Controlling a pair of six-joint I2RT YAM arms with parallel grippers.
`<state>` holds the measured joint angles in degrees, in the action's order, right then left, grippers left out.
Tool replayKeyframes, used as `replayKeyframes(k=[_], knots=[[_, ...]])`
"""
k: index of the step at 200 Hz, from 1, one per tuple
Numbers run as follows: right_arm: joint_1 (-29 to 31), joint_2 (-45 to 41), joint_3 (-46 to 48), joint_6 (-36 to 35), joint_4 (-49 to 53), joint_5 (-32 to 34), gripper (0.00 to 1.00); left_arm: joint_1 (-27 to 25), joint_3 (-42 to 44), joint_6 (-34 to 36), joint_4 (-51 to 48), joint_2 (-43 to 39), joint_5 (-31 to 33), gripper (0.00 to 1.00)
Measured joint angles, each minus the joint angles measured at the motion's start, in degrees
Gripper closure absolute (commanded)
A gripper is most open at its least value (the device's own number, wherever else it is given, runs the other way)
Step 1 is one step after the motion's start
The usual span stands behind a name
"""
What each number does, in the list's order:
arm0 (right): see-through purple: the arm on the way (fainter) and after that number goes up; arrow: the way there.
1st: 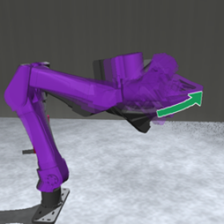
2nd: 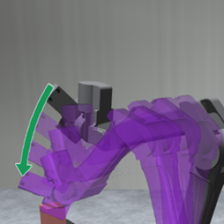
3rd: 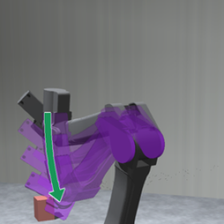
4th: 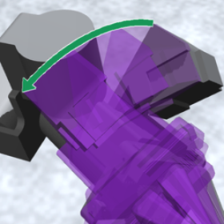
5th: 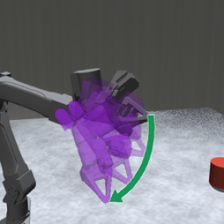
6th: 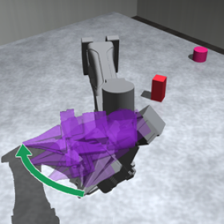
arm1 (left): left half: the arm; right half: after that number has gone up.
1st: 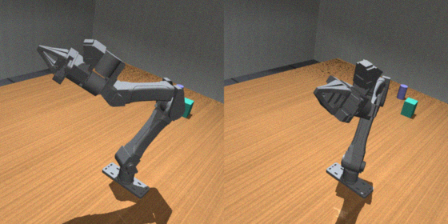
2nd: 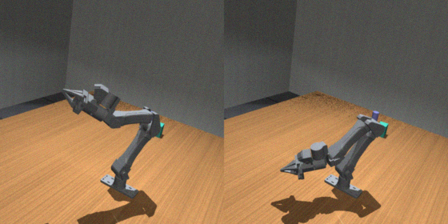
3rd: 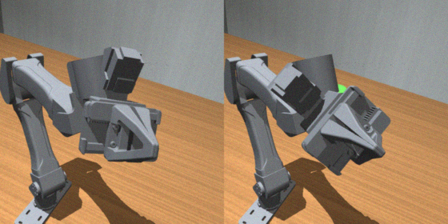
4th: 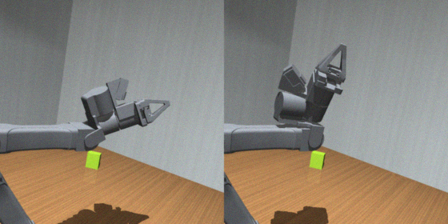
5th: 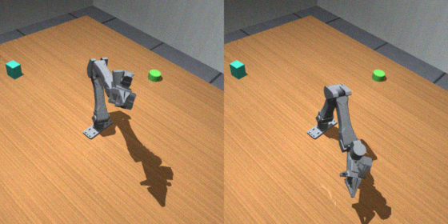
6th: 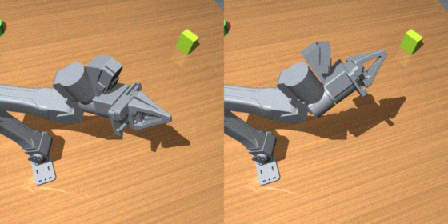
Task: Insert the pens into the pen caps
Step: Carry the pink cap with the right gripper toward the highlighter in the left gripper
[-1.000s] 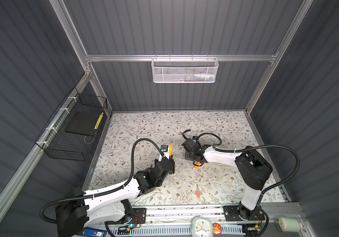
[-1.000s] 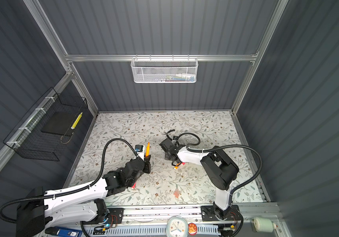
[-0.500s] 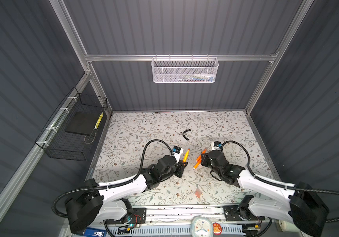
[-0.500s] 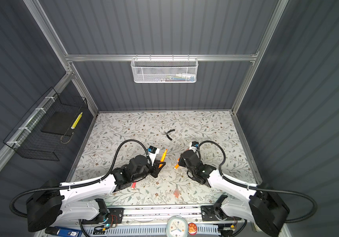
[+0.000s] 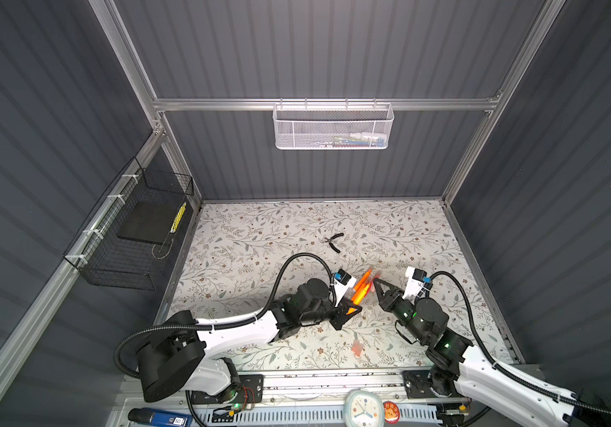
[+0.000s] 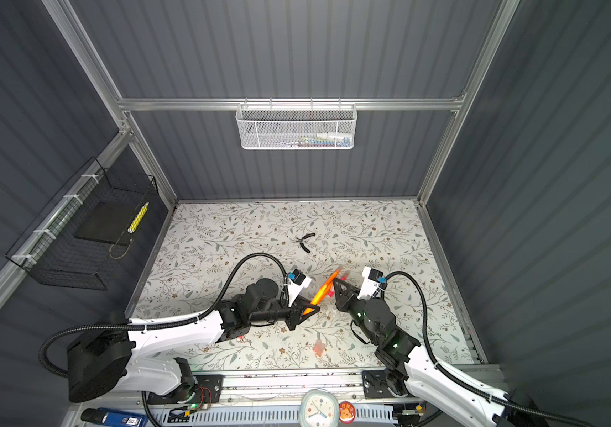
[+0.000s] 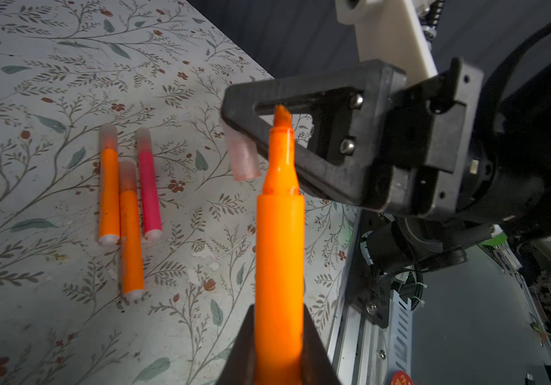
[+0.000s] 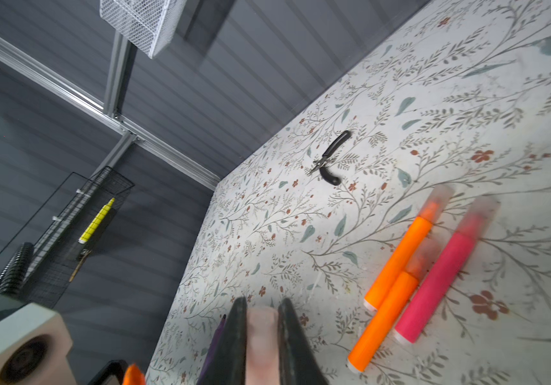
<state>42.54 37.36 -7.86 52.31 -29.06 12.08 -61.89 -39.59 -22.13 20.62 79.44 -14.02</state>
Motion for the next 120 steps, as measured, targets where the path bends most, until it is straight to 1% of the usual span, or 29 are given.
replayKeyframes(k=[23, 49, 73, 96, 120], knots=[[0.0, 2.1, 2.0, 0.9, -6.7, -2.1, 1.00, -0.7, -0.2, 0.5, 0.0, 0.3, -0.4, 1.00], [0.0, 6.4, 3.1, 2.0, -13.9, -4.5, 1.00, -0.7, -0.2, 0.6, -0.2, 0.6, -0.4, 1.00], [0.0, 9.2, 4.7, 2.6, -20.9, -5.3, 1.00, -0.7, -0.2, 0.6, -0.3, 0.6, 0.6, 1.00], [0.0, 8.8, 6.1, 3.2, -22.2, -4.0, 1.00, -0.7, -0.2, 0.5, -0.3, 0.5, 2.3, 1.00], [0.0, 5.3, 6.2, 3.2, -20.2, -2.3, 1.00, -0.7, -0.1, 0.5, -0.5, 0.0, 3.8, 1.00]])
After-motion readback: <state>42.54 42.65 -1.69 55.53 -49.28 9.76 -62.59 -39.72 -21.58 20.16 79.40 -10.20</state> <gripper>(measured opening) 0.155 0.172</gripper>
